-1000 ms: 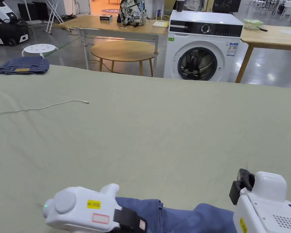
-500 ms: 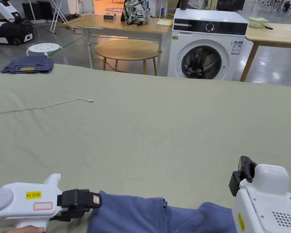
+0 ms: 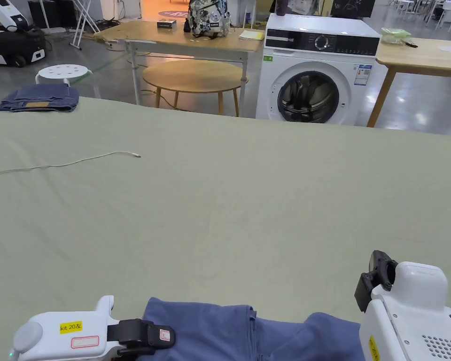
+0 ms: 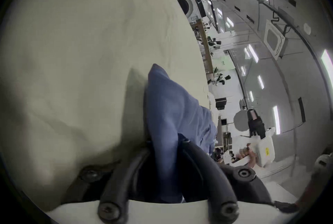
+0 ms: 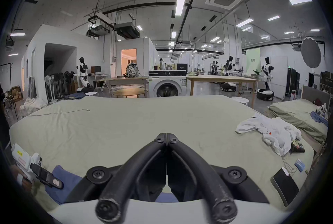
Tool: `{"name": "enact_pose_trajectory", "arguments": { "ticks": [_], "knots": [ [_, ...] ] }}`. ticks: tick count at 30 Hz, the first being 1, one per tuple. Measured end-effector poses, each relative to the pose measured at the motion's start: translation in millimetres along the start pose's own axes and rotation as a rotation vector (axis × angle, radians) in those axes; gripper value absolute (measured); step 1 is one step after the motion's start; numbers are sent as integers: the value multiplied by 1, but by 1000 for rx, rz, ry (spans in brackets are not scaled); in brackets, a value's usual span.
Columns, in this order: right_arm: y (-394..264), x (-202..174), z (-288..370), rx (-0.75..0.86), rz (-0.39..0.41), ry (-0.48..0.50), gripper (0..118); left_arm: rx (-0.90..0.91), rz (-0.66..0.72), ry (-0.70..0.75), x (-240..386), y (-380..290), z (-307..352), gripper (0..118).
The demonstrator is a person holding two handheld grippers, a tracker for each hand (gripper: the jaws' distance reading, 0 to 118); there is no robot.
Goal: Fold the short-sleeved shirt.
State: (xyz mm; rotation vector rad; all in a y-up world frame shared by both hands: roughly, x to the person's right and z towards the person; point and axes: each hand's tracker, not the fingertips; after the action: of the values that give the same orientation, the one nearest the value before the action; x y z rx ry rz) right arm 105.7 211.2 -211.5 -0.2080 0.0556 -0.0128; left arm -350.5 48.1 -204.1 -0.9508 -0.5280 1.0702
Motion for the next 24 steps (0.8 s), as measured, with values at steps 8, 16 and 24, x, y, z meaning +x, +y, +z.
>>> {"name": "enact_pose_trajectory", "arguments": {
  "ticks": [8,16,24],
  "knots": [
    [0,1,-1,-7,8,-7,0,20,-204,64,54,7,35,5],
    [1,-2,-4,-10,3,6,0,57,-375,289,127,10,102,5],
    [0,-6,-8,-20,-18,19,0,17,-446,376,174,-9,84,5]
  ]
}}
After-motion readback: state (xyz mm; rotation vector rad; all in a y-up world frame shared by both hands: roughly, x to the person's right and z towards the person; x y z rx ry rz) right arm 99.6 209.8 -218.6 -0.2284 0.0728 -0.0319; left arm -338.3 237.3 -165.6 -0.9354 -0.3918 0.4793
